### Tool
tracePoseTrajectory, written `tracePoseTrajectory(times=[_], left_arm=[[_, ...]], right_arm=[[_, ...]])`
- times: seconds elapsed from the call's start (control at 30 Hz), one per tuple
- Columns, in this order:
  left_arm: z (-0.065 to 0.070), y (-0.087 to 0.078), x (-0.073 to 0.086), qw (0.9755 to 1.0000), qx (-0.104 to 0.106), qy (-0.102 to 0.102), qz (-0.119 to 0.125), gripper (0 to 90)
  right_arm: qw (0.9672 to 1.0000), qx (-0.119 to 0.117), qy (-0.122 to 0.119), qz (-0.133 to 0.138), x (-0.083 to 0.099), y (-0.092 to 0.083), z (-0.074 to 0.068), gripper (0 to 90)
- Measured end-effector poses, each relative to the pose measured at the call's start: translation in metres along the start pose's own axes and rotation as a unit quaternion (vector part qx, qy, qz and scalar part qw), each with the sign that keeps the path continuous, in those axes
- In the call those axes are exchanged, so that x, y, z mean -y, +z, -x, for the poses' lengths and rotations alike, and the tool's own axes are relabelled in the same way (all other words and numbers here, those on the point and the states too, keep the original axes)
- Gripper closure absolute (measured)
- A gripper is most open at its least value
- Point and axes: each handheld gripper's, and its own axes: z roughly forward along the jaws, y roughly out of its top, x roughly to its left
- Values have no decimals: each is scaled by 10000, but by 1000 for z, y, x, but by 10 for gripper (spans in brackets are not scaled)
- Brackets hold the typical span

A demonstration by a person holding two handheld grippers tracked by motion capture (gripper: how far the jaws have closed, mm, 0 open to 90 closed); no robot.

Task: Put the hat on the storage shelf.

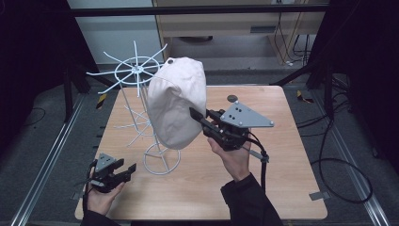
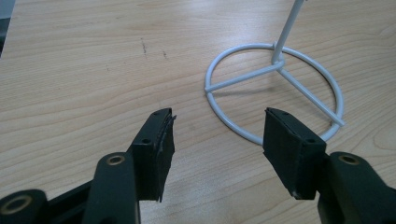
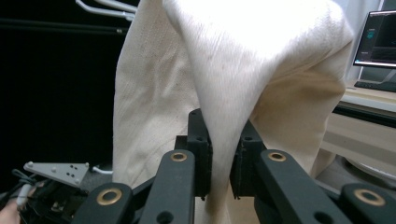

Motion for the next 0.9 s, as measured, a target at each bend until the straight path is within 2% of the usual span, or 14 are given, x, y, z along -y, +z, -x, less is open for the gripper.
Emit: tracePoseTrajectory(times=[0.2, 0.47, 0.7, 0.9], left_arm=[[0, 0, 0, 10000, -15, 14, -13, 431], [0, 0, 0, 10000, -10, 21, -16, 430], [0, 0, 0, 10000, -6, 10, -21, 426], [0, 1, 1, 10000, -15, 5, -22, 416]], right_arm=[[9999, 73, 7, -84, 5, 3, 1, 750], [9997, 220, 43, -83, 6, -5, 6, 582], [9984, 529, 174, -44, 14, -25, 17, 399], [9969, 712, 291, -181, 34, -48, 29, 309]])
